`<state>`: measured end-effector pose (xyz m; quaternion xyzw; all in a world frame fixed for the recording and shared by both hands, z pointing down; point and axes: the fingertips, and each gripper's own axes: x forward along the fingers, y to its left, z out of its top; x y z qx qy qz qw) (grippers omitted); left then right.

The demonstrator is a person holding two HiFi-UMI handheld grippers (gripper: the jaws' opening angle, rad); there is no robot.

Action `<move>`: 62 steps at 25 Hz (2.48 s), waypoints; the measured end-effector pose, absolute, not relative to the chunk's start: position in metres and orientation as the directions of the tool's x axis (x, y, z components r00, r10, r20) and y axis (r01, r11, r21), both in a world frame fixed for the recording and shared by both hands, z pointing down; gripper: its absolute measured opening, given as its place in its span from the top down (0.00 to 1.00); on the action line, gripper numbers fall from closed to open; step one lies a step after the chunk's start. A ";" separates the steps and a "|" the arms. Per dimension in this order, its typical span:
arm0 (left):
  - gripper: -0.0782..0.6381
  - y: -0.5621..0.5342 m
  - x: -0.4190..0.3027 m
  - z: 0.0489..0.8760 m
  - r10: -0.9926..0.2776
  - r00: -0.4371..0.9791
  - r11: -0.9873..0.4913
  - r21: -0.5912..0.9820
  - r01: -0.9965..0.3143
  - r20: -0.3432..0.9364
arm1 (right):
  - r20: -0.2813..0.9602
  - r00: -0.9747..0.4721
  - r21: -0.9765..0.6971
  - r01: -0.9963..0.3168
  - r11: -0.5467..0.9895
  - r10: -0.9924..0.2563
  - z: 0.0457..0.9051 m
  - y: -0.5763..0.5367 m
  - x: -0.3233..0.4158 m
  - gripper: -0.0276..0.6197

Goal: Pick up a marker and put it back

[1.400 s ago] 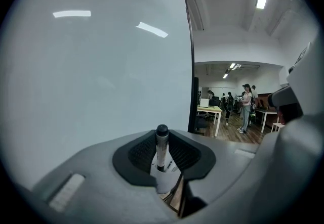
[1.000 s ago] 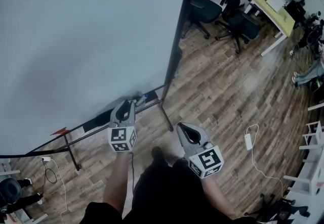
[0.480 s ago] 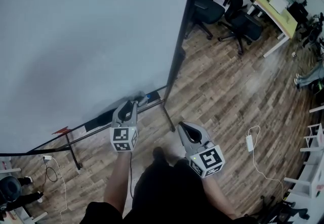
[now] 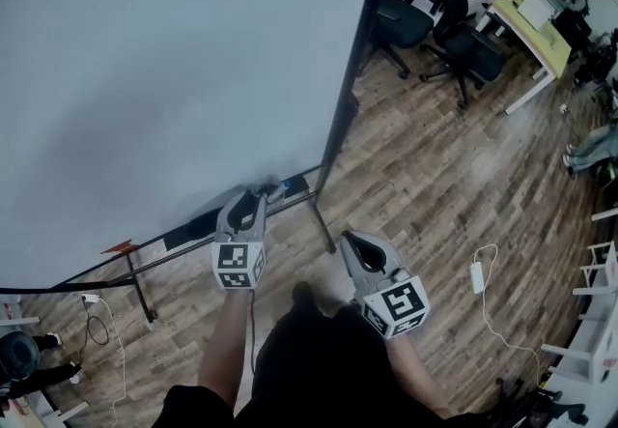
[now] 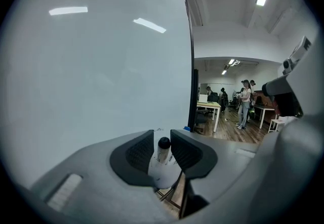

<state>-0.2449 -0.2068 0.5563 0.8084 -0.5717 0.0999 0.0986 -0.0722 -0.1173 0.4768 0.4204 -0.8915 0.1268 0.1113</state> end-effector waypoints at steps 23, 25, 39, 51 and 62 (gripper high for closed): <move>0.73 -0.186 -0.243 0.531 -0.931 0.283 -0.283 0.035 -0.958 0.230 | 0.276 -0.677 -0.147 -0.731 0.666 -0.682 0.473 -0.104 -0.069 0.95; 0.73 -0.181 -0.240 0.530 -0.934 0.266 -0.268 0.026 -0.963 0.237 | 0.260 -0.700 -0.154 -0.710 0.687 -0.665 0.470 -0.100 -0.066 0.95; 0.76 -0.116 -0.183 0.499 -0.962 0.144 -0.151 -0.011 -0.989 0.230 | 0.236 -0.798 -0.181 -0.596 0.782 -0.554 0.460 -0.074 -0.008 0.95; 0.80 -0.035 -0.114 0.474 -0.975 0.033 -0.032 0.010 -0.999 0.222 | 0.162 -0.904 -0.244 -0.425 0.872 -0.395 0.460 -0.047 0.029 0.95; 0.84 0.017 -0.065 0.465 -0.982 -0.010 0.012 0.008 -1.000 0.188 | 0.124 -0.967 -0.284 -0.251 0.925 -0.224 0.461 -0.018 0.034 0.95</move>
